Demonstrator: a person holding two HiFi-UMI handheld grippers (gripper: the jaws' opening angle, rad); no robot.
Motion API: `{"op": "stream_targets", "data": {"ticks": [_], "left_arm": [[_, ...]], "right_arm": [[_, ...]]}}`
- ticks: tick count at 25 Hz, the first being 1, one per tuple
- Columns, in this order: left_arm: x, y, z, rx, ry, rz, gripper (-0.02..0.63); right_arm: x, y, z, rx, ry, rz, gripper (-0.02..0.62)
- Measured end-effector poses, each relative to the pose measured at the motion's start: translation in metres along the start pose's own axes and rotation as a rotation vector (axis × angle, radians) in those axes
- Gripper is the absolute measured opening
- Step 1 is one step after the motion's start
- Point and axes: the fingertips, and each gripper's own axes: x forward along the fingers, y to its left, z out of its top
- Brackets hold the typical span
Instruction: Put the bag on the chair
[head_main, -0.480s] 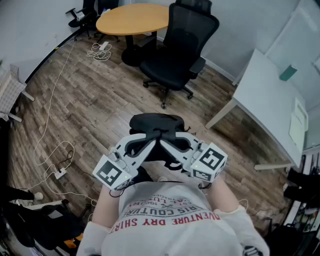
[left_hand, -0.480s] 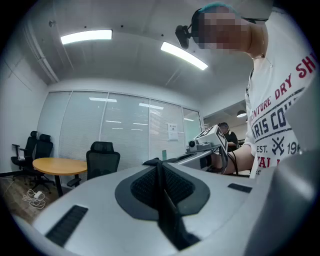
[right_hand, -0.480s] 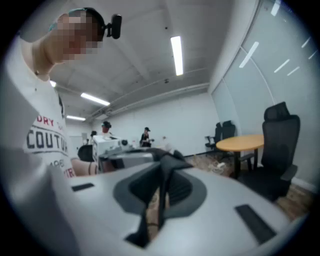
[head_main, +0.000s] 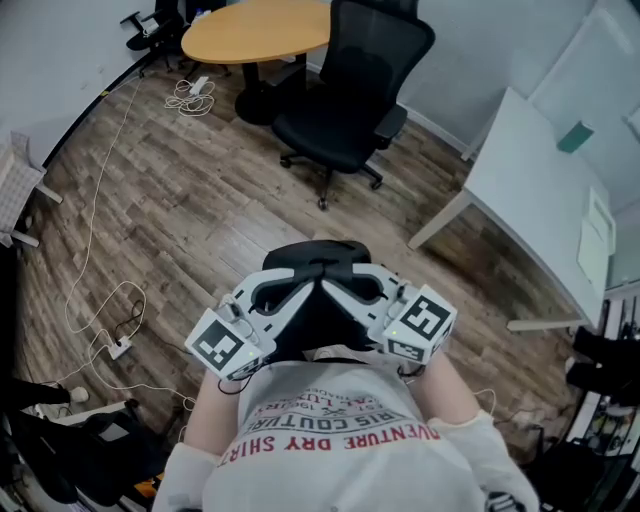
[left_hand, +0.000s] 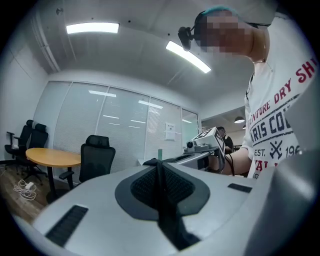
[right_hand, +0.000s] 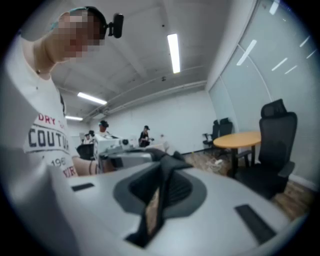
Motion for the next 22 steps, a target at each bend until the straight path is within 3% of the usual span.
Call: {"op": "stream_targets", "data": {"ticks": [8, 13, 22], "left_arm": [[0.014, 0.049, -0.007, -0.026, 0.020, -0.039, 0.049], [0.023, 0.115, -0.003, -0.036, 0.022, -0.090, 0.049], [0.044, 0.241, 0.025, 0.017, 0.042, -0.240, 0.049]], "right_arm": [[0.031, -0.036, -0.003, 0.028, 0.046, -0.015, 0.043], [0.079, -0.080, 0.008, 0.007, 0.058, -0.061, 0.043], [0.166, -0.168, 0.054, 0.012, 0.035, -0.178, 0.043]]}}
